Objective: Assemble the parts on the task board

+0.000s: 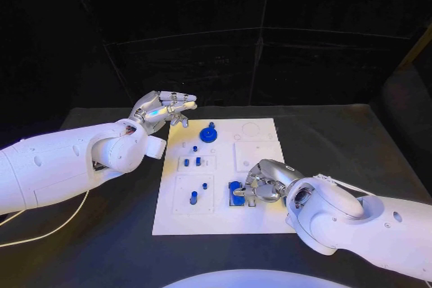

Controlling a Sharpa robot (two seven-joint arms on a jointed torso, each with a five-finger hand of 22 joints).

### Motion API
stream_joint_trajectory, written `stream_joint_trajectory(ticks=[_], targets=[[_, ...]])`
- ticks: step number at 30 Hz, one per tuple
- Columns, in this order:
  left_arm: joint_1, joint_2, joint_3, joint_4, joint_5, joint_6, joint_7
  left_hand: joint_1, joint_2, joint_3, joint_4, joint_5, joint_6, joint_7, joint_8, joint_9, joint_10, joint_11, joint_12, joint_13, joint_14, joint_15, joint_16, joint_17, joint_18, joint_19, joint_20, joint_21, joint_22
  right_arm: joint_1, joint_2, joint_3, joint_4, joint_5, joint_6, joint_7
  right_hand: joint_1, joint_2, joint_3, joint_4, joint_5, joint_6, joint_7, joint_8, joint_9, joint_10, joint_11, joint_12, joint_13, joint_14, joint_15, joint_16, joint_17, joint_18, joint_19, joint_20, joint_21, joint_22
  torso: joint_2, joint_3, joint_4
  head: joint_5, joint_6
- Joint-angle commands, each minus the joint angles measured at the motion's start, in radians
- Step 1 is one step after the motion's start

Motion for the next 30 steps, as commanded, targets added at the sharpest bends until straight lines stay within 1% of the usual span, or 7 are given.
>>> stream_joint_trajectory(ticks=[1,8,15,18,20,23,30], targets=[[0.001,0.0,0.001,0.001,0.002,0.011,0.004,-0.006,0.001,-0.008,0.0,0.003,-0.005,0.001,0.004,0.0,-0.006,0.002,0.005,0.002,-0.007,-0.003,-0.002,-0.002,0.014,-0.002,0.004,-0.006,-0.001,-0.001,0.003,-0.002,-0.005,-0.028,0.023,-0.007,0.015,0.006,0.0,-0.013,0.001,0.002,-0.008,0.009,0.004,0.006,-0.001,0.006,0.004,0.013,-0.007,-0.002,0.0,-0.002,0.022,-0.009,0.005,0.17,-0.001,-0.0002,-0.0001,0.001,-0.002],[0.001,-0.002,0.001,0.002,0.002,0.01,0.004,-0.004,0.002,-0.008,-0.002,0.003,-0.006,0.001,0.005,0.0,-0.008,0.002,0.007,0.002,-0.007,-0.003,-0.001,-0.003,0.014,-0.002,0.004,-0.007,-0.002,-0.001,0.005,-0.002,-0.013,-0.057,0.021,-0.008,0.049,0.018,0.0,-0.029,0.003,0.0,-0.013,0.022,0.012,0.01,-0.005,0.011,0.011,0.013,-0.01,-0.003,0.0,-0.003,0.025,-0.012,0.007,0.173,-0.001,-0.0002,-0.0001,0.003,-0.003],[0.001,-0.004,0.001,0.003,0.002,0.009,0.005,-0.004,0.002,-0.008,-0.002,0.003,-0.006,0.001,0.005,0.0,-0.008,0.002,0.007,0.002,-0.007,-0.003,-0.001,-0.003,0.014,-0.002,0.004,-0.007,-0.002,-0.001,0.005,-0.002,-0.014,-0.061,0.006,0.015,0.058,0.022,0.0,-0.033,0.004,-0.001,-0.014,0.026,0.014,0.012,-0.007,0.015,0.014,0.013,-0.011,-0.003,0.0,-0.003,0.026,-0.013,0.009,0.175,-0.001,-0.0001,-0.0006,0.003,-0.003],[0.001,-0.004,0.001,0.003,0.002,0.009,0.005,-0.004,0.002,-0.008,-0.002,0.003,-0.006,0.001,0.005,0.0,-0.008,0.002,0.007,0.002,-0.007,-0.003,-0.001,-0.003,0.014,-0.002,0.004,-0.007,-0.002,-0.001,0.004,-0.002,-0.012,-0.041,-0.01,0.045,0.038,0.024,-0.014,-0.019,0.0,-0.005,-0.011,0.028,0.015,0.012,-0.004,0.013,0.014,0.014,-0.01,-0.003,0.001,-0.004,0.027,-0.013,0.009,0.176,-0.001,0.0,-0.0006,0.003,-0.002],[0.001,-0.004,0.001,0.003,0.002,0.009,0.005,-0.004,0.002,-0.008,-0.002,0.003,-0.006,0.001,0.005,0.0,-0.008,0.002,0.007,0.002,-0.007,-0.003,-0.001,-0.003,0.014,-0.002,0.004,-0.007,-0.002,-0.001,0.001,-0.002,-0.008,-0.021,-0.028,0.074,0.012,0.026,-0.031,0.003,-0.006,-0.009,-0.009,0.031,0.016,0.013,-0.003,0.014,0.015,0.014,-0.008,-0.001,0.004,-0.004,0.028,-0.012,0.01,0.178,-0.001,0.0003,-0.0011,0.004,-0.001],[0.001,-0.004,0.001,0.003,0.002,0.009,0.005,-0.004,0.002,-0.008,-0.002,0.003,-0.006,0.001,0.005,0.0,-0.008,0.002,0.007,0.002,-0.007,-0.003,-0.001,-0.003,0.014,-0.002,0.004,-0.007,-0.002,-0.001,-0.004,-0.002,0.001,0.0,-0.044,0.106,-0.004,0.03,-0.043,0.02,-0.01,-0.01,-0.01,0.034,0.018,0.016,-0.003,0.019,0.019,0.016,-0.008,0.003,0.012,-0.005,0.032,-0.012,0.014,0.182,-0.001,0.0008,-0.0011,0.005,0.0],[0.001,-0.005,0.001,0.004,0.002,0.01,0.005,-0.004,0.002,-0.008,-0.002,0.003,-0.006,0.001,0.005,0.0,-0.008,0.002,0.007,0.002,-0.007,-0.003,-0.001,-0.003,0.014,-0.002,0.004,-0.007,-0.002,-0.001,-0.027,-0.002,0.022,0.024,-0.038,0.147,0.014,0.031,-0.045,0.014,-0.009,-0.009,-0.013,0.039,0.02,0.024,-0.006,0.034,0.033,0.02,-0.01,0.011,0.026,-0.008,0.04,-0.013,0.022,0.192,0.0,0.0006,-0.0005,0.006,0.0]])
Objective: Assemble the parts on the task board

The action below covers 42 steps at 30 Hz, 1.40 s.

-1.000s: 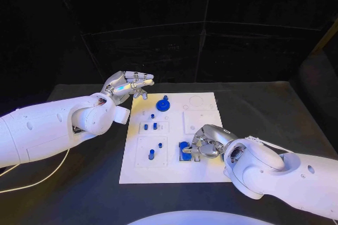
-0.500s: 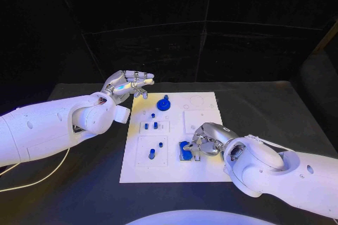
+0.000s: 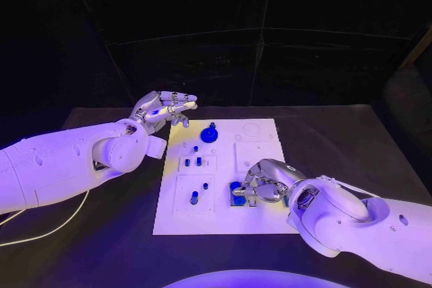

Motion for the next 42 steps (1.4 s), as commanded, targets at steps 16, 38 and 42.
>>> stream_joint_trajectory(ticks=[16,38,42], targets=[[0.001,-0.001,0.001,0.002,0.002,0.01,0.005,-0.004,0.002,-0.005,0.001,0.003,-0.006,0.0,0.005,0.0,-0.008,0.002,0.004,0.001,-0.004,0.0,-0.001,-0.001,0.014,-0.002,0.004,-0.003,-0.001,0.001,-0.028,0.0,0.006,0.038,0.088,0.064,0.071,0.01,0.004,-0.033,-0.007,-0.008,-0.005,0.009,0.003,0.019,-0.011,0.007,0.016,0.022,-0.009,0.003,0.0,-0.009,0.043,-0.01,0.006,0.193,0.0,-0.0006,0.0016,0.001,-0.001],[0.001,-0.003,0.001,0.004,0.002,0.008,0.005,-0.004,0.002,-0.005,0.001,0.003,-0.006,0.0,0.005,0.0,-0.008,0.002,0.004,0.001,-0.004,0.0,-0.001,-0.001,0.014,-0.002,0.004,-0.003,-0.001,0.001,0.024,0.0,-0.036,-0.004,0.092,0.022,0.119,0.034,0.013,-0.06,-0.008,-0.004,-0.009,0.01,0.002,0.02,-0.015,0.008,0.019,0.021,-0.012,0.003,-0.001,-0.009,0.044,-0.012,0.007,0.195,-0.001,-0.0003,0.0008,0.003,-0.001],[0.001,-0.004,0.001,0.004,0.002,0.008,0.005,-0.004,0.002,-0.005,0.001,0.003,-0.006,0.0,0.005,0.0,-0.008,0.002,0.004,0.001,-0.004,0.0,-0.001,-0.001,0.014,-0.002,0.004,-0.003,-0.001,0.001,0.016,0.0,-0.03,-0.006,0.078,0.026,0.119,0.034,0.013,-0.06,-0.008,-0.005,-0.009,0.01,0.002,0.019,-0.015,0.006,0.018,0.021,-0.012,0.002,-0.003,-0.008,0.043,-0.012,0.006,0.193,0.0,-0.0002,0.0,0.002,0.0]])
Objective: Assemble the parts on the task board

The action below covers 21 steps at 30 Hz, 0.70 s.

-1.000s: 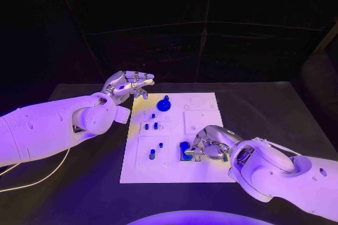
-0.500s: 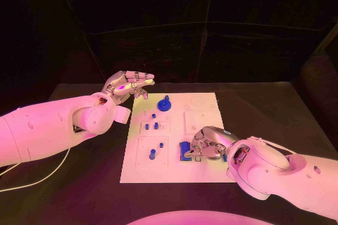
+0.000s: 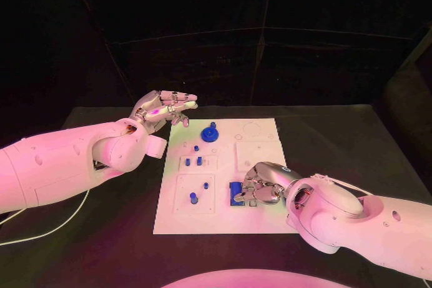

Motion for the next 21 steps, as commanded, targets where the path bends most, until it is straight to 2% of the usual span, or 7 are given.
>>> stream_joint_trajectory(ticks=[1,9,15,21], targets=[[0.001,-0.001,0.001,0.002,0.002,0.008,0.005,-0.004,0.002,-0.005,0.001,0.003,-0.006,0.0,0.005,0.0,-0.008,0.002,0.004,0.001,-0.004,0.0,-0.001,-0.001,0.014,-0.002,0.004,-0.003,-0.001,0.001,-0.007,0.0,0.008,-0.015,-0.014,0.001,0.017,0.01,-0.001,-0.002,-0.002,-0.002,-0.007,0.006,-0.001,0.016,-0.018,0.0,0.008,0.018,-0.006,0.001,-0.003,-0.008,0.043,-0.005,0.001,0.193,0.0,0.0004,-0.0002,0.0,0.002],[0.001,-0.001,0.001,0.001,0.002,0.008,0.006,-0.004,0.002,-0.005,0.001,0.003,-0.006,0.0,0.005,0.0,-0.008,0.002,0.004,0.001,-0.004,0.0,-0.001,-0.001,0.014,-0.002,0.004,-0.003,-0.001,0.001,-0.039,0.0,0.034,-0.013,-0.054,0.029,0.018,0.007,-0.011,-0.004,0.005,-0.016,0.001,-0.004,-0.006,0.01,-0.013,-0.011,0.002,0.017,-0.003,-0.002,-0.007,-0.007,0.038,-0.005,-0.003,0.188,0.001,0.0009,-0.0007,-0.002,0.004],[0.001,-0.001,0.001,0.001,0.002,0.008,0.006,-0.004,0.002,-0.005,0.001,0.003,-0.006,0.0,0.005,0.0,-0.008,0.002,0.004,0.001,-0.004,0.0,-0.001,-0.001,0.014,-0.002,0.004,-0.003,-0.001,0.001,-0.104,0.001,0.071,0.018,-0.118,0.068,-0.006,0.013,-0.031,0.013,0.045,-0.058,0.024,-0.047,-0.027,0.004,0.006,-0.02,-0.002,0.016,0.011,-0.004,-0.011,-0.006,0.035,0.006,-0.006,0.185,0.0,0.0002,0.0001,-0.006,0.009],[0.001,-0.001,0.0,0.0,0.002,0.007,0.006,-0.004,0.002,-0.005,0.001,0.003,-0.006,0.0,0.005,0.0,-0.008,0.002,0.004,0.001,-0.004,0.0,-0.001,-0.001,0.014,-0.002,0.004,-0.003,-0.001,0.002,-0.186,0.002,0.1,0.058,-0.112,0.085,-0.011,0.018,-0.037,0.019,0.058,-0.059,0.028,-0.058,-0.033,0.002,0.01,-0.024,-0.005,0.016,0.015,-0.005,-0.013,-0.006,0.035,0.01,-0.006,0.186,-0.001,-0.0002,-0.0029,-0.013,0.011]])
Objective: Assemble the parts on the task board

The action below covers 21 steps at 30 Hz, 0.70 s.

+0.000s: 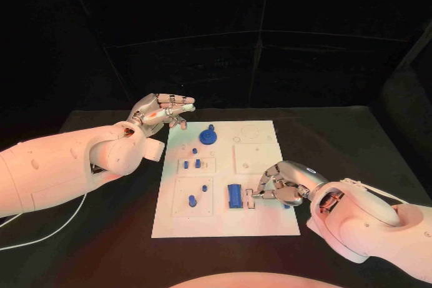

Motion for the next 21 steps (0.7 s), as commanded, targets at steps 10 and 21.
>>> stream_joint_trajectory(ticks=[10,21], targets=[[0.001,0.004,0.0,0.002,0.002,0.008,0.007,-0.004,0.002,-0.005,0.001,0.003,-0.006,0.001,0.005,0.0,-0.008,0.002,0.004,0.001,-0.004,0.0,-0.001,-0.001,0.014,-0.002,0.004,-0.003,-0.001,0.001,-0.091,0.0,0.0,0.026,-0.004,-0.004,-0.004,0.01,-0.025,0.007,0.017,-0.019,0.017,-0.06,-0.027,-0.008,0.019,-0.021,-0.014,0.014,0.017,-0.009,-0.01,-0.005,0.033,0.02,-0.008,0.184,0.0,-0.0007,-0.0008,-0.026,-0.002],[0.001,0.001,-0.001,0.005,0.002,0.008,0.007,-0.004,0.002,-0.005,0.001,0.003,-0.006,0.001,0.005,0.0,-0.008,0.002,0.004,0.001,-0.004,0.0,-0.001,-0.001,0.014,-0.002,0.004,-0.003,-0.001,-0.001,-0.098,-0.001,-0.024,-0.093,0.078,-0.129,-0.061,-0.008,-0.071,0.057,0.015,0.003,0.014,-0.072,-0.029,-0.019,0.019,-0.048,-0.032,0.006,0.019,-0.032,-0.048,0.0,0.018,0.026,-0.023,0.169,0.001,-0.0001,0.0003,-0.051,-0.002]])
